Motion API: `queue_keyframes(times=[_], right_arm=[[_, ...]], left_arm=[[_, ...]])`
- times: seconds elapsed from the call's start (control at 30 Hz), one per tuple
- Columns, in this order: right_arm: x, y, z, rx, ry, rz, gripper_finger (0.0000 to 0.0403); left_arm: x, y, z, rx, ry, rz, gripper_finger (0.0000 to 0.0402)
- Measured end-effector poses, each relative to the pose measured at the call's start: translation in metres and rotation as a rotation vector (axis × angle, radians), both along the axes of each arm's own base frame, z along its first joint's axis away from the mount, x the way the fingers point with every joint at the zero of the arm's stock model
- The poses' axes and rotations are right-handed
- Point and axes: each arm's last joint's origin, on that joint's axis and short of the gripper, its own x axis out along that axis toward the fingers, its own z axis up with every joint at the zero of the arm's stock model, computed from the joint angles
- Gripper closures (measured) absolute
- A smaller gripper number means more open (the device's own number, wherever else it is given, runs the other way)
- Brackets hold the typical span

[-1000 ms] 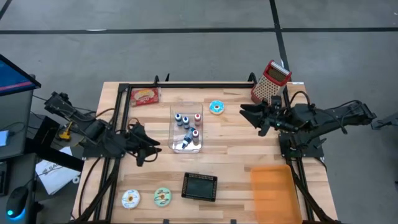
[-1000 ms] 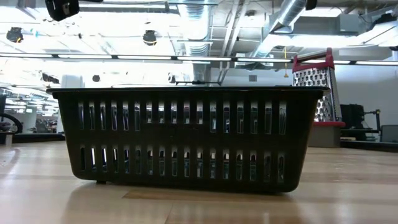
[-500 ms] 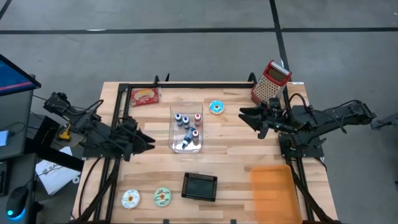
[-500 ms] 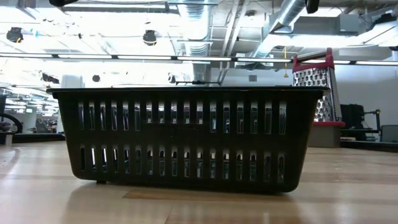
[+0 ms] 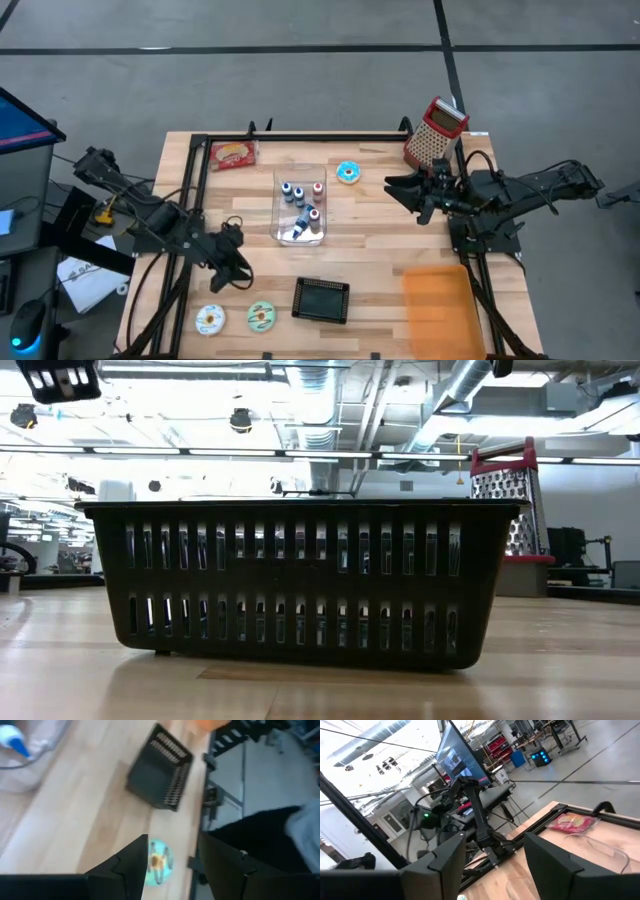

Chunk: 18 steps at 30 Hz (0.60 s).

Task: Pick & Place Food Item
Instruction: Put the green donut into the black bin

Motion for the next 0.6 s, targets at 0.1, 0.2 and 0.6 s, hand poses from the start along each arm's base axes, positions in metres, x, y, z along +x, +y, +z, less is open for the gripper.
queue_keyframes(times=[0.1, 0.2, 0.6], right_arm=[[-0.0004, 0.0019, -0.0001, 0.013, -0.002, 0.012, 0.021], [-0.0006, 0.003, 0.0, 0.014, -0.003, 0.017, 0.021], [-0.0006, 0.003, 0.0, 0.021, -0.005, 0.017, 0.021]], left_arm=[[-0.0014, 0.0012, -0.0035, 0.026, 0.035, 0.003, 0.023], [-0.0043, 0.0016, -0.0055, 0.018, 0.077, -0.03, 0.023], [-0.0065, -0.0019, -0.0082, -0.038, 0.139, -0.072, 0.0207]])
